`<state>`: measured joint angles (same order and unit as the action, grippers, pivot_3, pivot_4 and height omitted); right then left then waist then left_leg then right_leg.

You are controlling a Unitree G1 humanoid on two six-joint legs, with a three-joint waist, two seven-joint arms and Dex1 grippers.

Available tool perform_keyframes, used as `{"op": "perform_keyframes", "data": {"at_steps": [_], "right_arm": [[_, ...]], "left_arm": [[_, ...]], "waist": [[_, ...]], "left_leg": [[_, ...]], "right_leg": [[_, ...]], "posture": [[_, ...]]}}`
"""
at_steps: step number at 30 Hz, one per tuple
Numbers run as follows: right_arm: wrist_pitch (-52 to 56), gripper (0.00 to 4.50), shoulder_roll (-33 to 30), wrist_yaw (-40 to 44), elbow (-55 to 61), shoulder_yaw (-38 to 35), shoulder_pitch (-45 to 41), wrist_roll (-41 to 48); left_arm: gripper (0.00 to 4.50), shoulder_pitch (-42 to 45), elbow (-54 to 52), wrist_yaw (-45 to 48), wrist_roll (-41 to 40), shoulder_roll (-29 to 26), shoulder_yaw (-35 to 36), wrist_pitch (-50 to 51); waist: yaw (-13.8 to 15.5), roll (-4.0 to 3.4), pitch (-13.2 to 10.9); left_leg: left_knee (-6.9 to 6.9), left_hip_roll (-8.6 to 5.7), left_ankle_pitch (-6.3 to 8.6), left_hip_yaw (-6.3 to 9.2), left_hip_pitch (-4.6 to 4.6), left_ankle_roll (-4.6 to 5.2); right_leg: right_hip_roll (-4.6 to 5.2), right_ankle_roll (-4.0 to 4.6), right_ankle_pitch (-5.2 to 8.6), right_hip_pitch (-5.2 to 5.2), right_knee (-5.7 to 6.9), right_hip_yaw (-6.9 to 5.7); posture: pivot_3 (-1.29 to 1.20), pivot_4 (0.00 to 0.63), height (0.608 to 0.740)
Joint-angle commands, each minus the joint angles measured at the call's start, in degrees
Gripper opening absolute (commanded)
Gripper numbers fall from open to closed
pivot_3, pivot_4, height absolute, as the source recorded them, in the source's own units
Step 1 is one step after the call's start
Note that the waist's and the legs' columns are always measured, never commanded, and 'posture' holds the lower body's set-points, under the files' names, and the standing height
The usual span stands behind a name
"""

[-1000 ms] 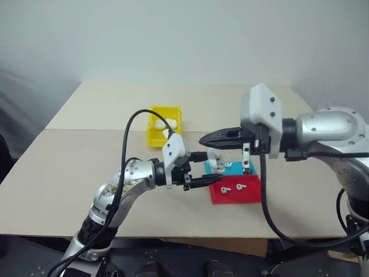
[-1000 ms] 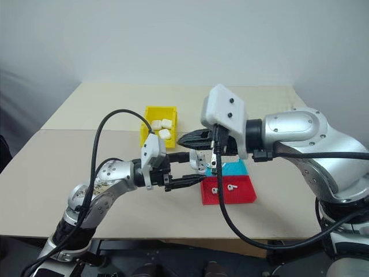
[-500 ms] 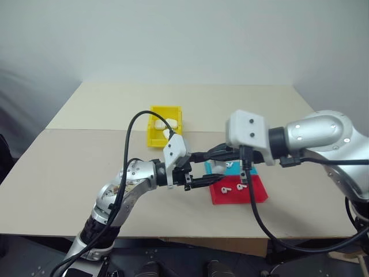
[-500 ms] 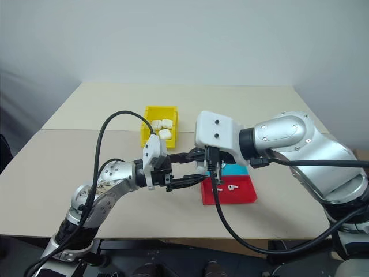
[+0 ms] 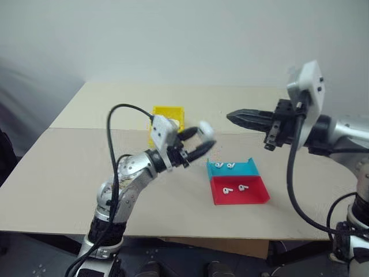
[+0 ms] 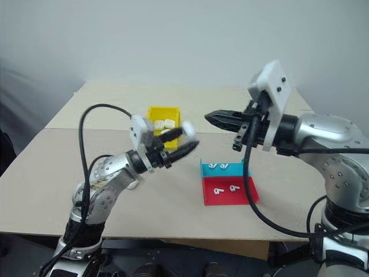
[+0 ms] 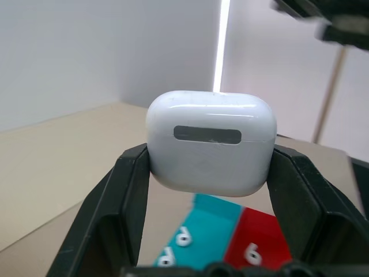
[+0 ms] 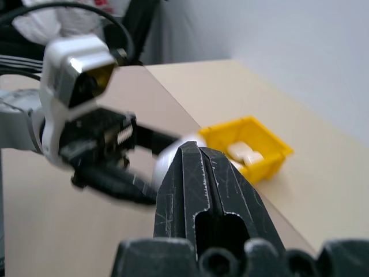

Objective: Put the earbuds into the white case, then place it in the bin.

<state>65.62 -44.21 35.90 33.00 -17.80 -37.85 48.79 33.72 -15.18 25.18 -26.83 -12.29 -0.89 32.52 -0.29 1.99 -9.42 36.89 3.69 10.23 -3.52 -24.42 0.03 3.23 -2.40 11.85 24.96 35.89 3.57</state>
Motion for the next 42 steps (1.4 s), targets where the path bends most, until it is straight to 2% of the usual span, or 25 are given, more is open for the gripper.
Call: {"op": "perform_keyframes", "data": {"at_steps": [1,4,8,16,18,21,25,29,31,35,41,42], "right_arm": [[1.99,0.03,1.18,-4.54,3.39,-2.71,4.32,2.82],[1.31,0.03,3.76,-8.12,5.15,-1.35,7.55,3.35],[2.22,0.03,5.82,-12.14,5.44,-0.78,7.6,4.8],[1.23,0.03,5.23,-14.72,6.72,1.51,7.35,5.92],[1.46,0.0,4.93,-15.1,6.88,2.07,7.27,6.04],[1.26,0.0,4.56,-15.81,6.92,2.67,7.32,6.09],[0.72,0.0,4.18,-16.48,7.26,2.35,8.24,6.43],[-0.12,0.0,3.91,-16.65,7.8,2.16,9.11,6.59],[-2.15,0.0,3.64,-15.9,8.59,1.82,10.62,5.6],[-12.39,0.0,1.5,-8.25,9.34,1.38,18.51,-0.1],[-24.09,0.0,-2.64,5.06,6.16,1.64,26.78,-5.45],[-25.45,0.0,-4.07,7.3,5.57,2.09,27.59,-6.54]], "left_arm": [[2.75,4.41,5.09,-10.08,3.93,1.6,4.41,0.5],[2.75,8.31,13.29,-14.11,8.38,1.71,4.99,-1.99],[2.75,14.16,27.07,-16.91,12.2,2.79,4.99,-5.7],[2.75,25.46,54.85,-22.69,19.35,5.02,4.79,-16.77],[3.49,28.03,60.75,-24.33,20.55,5.12,4.95,-18.27],[4.35,29.81,65.45,-24.69,21.01,5.05,5.41,-20.21],[4.43,27.49,60.94,-22.85,20.65,4.64,5.35,-22.54],[4.43,22.26,49.42,-19.15,19.69,3.13,5.04,-22.49],[4.43,18.03,39.02,-15.39,17.28,1.22,5.46,-19.29],[4.43,6.6,17.82,-0.11,10.0,-7.79,5.36,-14.14],[4.43,-8.45,1.29,19.53,-3.75,-21.72,9.59,-7.31],[4.43,-10.99,-0.82,22.88,-6.37,-24.24,10.58,-5.98]], "waist": [[-0.15,0.0,0.0],[-0.64,0.0,0.0],[-0.61,0.0,0.0],[-0.4,0.0,0.0],[-0.48,0.0,0.0],[-0.53,0.0,0.0],[-0.54,0.0,0.0],[-0.66,0.0,0.0],[-0.74,0.0,0.0],[-0.97,-0.02,0.01],[-0.89,-0.03,0.01],[-0.89,-0.02,0.01]], "left_leg": [[0.01,-0.01,0.0,0.02,0.02,0.0],[0.0,0.0,0.0,0.03,0.08,0.0],[0.0,0.0,-0.01,0.05,0.08,0.01],[-0.03,-0.08,0.0,0.07,-0.23,0.01],[-0.06,-0.09,0.0,0.08,-0.27,0.01],[-0.1,-0.09,0.0,0.09,-0.27,0.01],[-0.12,-0.08,0.0,0.09,-0.26,0.01],[-0.12,-0.07,0.0,0.07,-0.25,0.0],[-0.12,-0.07,0.0,0.08,-0.25,0.0],[-0.16,-0.02,0.0,0.06,-0.24,0.0],[-0.06,0.01,-0.02,-0.02,0.02,-0.03],[-0.06,0.02,-0.02,-0.05,0.16,-0.04]], "right_leg": [[-0.01,-0.05,0.02,-0.01,0.02,0.0],[-0.06,-0.09,0.03,-0.02,0.07,0.03],[-0.09,-0.08,0.02,0.0,0.1,0.04],[-0.02,-0.06,-0.02,0.15,-0.08,0.0],[-0.01,0.01,-0.06,0.18,-0.11,-0.02],[0.0,0.01,-0.07,0.19,-0.12,-0.03],[0.0,0.02,-0.07,0.19,-0.1,-0.04],[0.01,0.17,-0.16,0.19,-0.07,-0.04],[0.01,0.19,-0.17,0.2,-0.05,-0.04],[-0.02,0.21,-0.16,0.21,-0.05,-0.03],[0.01,0.0,0.08,0.04,0.0,-0.03],[0.03,0.21,0.21,-0.07,0.02,-0.01]], "posture": [[0.0,0.15,0.74],[0.0,0.15,0.74],[0.0,0.15,0.74],[0.0,0.15,0.74],[0.0,0.15,0.74],[0.0,0.15,0.74],[0.0,0.15,0.74],[0.0,0.15,0.74],[0.0,0.15,0.74],[0.0,0.15,0.74],[0.0,0.15,0.74],[0.0,0.15,0.74]]}}
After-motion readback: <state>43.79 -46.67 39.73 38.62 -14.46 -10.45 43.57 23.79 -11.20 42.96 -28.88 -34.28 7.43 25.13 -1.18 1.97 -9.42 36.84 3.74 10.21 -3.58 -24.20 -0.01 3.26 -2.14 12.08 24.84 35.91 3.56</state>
